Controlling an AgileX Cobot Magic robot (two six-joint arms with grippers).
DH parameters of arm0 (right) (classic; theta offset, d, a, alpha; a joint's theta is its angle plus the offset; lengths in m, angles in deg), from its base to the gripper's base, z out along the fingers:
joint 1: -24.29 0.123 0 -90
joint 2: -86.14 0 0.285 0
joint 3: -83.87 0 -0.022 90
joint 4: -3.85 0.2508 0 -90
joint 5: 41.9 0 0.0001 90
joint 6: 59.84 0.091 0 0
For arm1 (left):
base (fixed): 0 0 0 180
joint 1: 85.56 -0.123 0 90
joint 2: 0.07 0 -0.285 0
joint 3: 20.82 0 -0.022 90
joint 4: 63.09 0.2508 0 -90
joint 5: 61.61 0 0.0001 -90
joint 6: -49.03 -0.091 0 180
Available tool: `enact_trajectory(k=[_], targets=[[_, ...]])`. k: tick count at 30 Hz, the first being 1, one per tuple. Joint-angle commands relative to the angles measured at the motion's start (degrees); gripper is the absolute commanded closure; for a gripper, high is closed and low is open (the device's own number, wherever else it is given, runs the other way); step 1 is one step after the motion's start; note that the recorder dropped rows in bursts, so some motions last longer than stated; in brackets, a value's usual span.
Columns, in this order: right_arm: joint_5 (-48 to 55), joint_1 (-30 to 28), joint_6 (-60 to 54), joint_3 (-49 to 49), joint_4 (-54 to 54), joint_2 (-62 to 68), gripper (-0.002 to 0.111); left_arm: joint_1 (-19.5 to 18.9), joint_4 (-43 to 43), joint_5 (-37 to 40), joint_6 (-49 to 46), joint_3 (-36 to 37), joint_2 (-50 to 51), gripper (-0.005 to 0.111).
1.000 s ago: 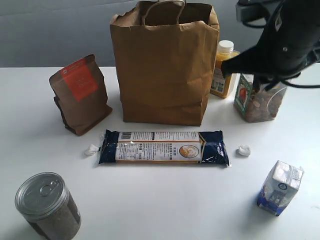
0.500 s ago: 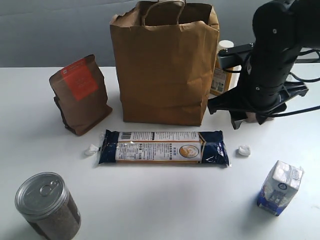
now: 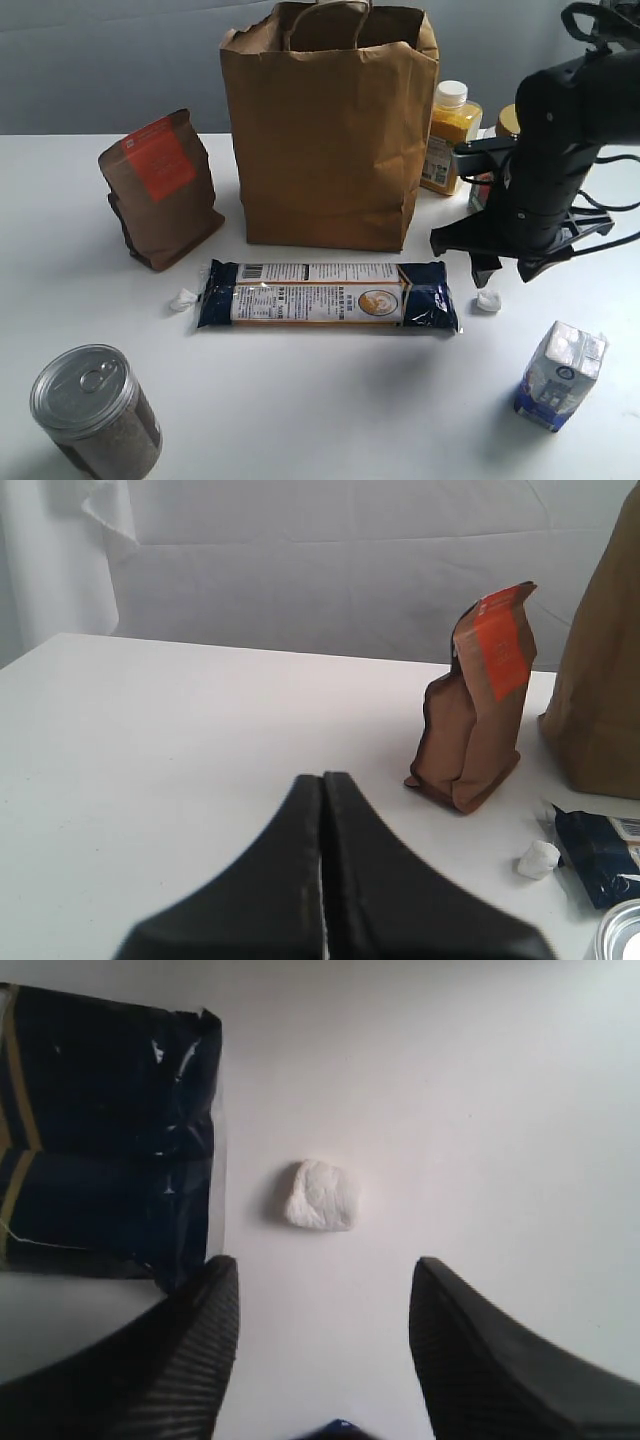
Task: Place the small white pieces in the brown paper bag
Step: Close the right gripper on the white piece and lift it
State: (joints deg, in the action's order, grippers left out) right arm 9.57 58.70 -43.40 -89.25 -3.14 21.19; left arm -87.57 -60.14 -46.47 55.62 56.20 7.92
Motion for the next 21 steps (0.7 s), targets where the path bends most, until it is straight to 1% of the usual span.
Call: enact_trajectory(k=[1, 6, 19, 21], targets=[[-6.9, -1.4, -2.0, 2.9, 2.3, 0.0, 0.059, 0.3, -0.4, -0.1, 0.3, 0.2, -0.2, 0.107], [-9.5, -1.4, -3.0, 2.9, 3.7, 0.7, 0.059, 0.3, -0.4, -0.1, 0.3, 0.2, -0.2, 0.107], [-10.8, -1.4, -3.2, 2.9, 3.6, 6.7, 0.059, 0.3, -0.4, -0.1, 0.3, 0.2, -0.2, 0.107], [-10.8, -1.4, -3.2, 2.9, 3.6, 7.2, 0.062, 0.3, -0.4, -0.1, 0.3, 0.2, -0.2, 0.107]])
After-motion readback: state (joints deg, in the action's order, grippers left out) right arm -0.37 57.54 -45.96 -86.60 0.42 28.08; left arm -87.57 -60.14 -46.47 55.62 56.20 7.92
